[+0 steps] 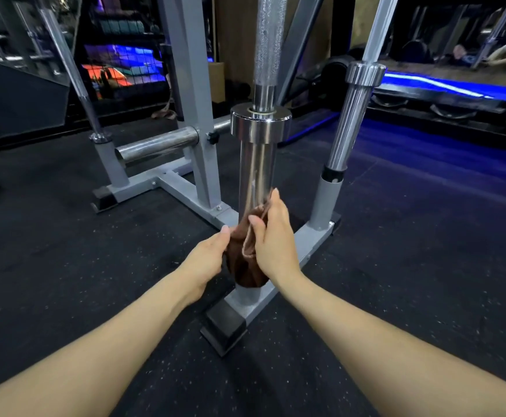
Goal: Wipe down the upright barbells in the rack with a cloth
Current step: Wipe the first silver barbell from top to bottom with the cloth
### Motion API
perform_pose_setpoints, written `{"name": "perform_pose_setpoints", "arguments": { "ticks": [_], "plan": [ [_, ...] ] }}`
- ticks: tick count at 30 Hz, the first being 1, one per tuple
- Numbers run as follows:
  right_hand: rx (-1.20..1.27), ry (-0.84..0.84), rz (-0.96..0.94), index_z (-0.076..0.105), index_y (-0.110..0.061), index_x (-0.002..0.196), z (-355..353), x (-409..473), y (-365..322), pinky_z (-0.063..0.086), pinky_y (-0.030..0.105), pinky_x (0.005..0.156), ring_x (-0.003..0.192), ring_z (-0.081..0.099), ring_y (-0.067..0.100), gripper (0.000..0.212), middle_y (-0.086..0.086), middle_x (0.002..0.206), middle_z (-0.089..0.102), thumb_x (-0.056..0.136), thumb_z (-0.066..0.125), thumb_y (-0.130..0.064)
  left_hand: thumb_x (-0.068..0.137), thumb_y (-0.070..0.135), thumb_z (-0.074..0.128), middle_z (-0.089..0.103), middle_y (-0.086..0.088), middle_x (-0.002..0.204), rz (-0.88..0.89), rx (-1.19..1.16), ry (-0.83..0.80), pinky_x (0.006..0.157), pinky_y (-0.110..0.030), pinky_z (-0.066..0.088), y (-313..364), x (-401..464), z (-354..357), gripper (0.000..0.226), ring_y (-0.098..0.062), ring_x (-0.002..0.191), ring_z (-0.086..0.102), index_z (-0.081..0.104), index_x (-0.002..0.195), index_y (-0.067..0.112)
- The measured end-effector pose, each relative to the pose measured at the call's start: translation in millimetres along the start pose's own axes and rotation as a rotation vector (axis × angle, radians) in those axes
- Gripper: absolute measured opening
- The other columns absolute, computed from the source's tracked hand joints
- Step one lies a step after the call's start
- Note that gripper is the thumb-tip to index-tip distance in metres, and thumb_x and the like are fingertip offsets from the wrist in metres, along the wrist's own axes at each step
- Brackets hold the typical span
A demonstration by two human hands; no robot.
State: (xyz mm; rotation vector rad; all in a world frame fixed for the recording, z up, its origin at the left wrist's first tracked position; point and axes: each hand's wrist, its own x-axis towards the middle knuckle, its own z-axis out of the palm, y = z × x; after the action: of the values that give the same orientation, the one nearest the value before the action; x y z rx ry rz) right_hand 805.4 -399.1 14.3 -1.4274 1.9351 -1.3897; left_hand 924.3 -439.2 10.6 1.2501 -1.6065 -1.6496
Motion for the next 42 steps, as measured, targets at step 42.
{"name": "perform_pose_setpoints", "arguments": {
  "ticks": [42],
  "plan": [
    [0.005, -0.112, -0.025, 0.001, -0.014, 0.152, 6, 1, 20, 0.022, 0.034, 0.115, 0.128, 0.029, 0.002, 0.075, 0.003, 0.153, 0.021, 0.097, 0.052, -0.022, 0.102, 0.044, 0.023, 0.052, 0.018, 0.126, 0.014, -0.012, -0.03, 0.114, -0.042, 0.024, -11, 8, -5, 0.037, -0.005, 0.121, 0.046, 0.055, 0.122, 0.043]
  ]
}}
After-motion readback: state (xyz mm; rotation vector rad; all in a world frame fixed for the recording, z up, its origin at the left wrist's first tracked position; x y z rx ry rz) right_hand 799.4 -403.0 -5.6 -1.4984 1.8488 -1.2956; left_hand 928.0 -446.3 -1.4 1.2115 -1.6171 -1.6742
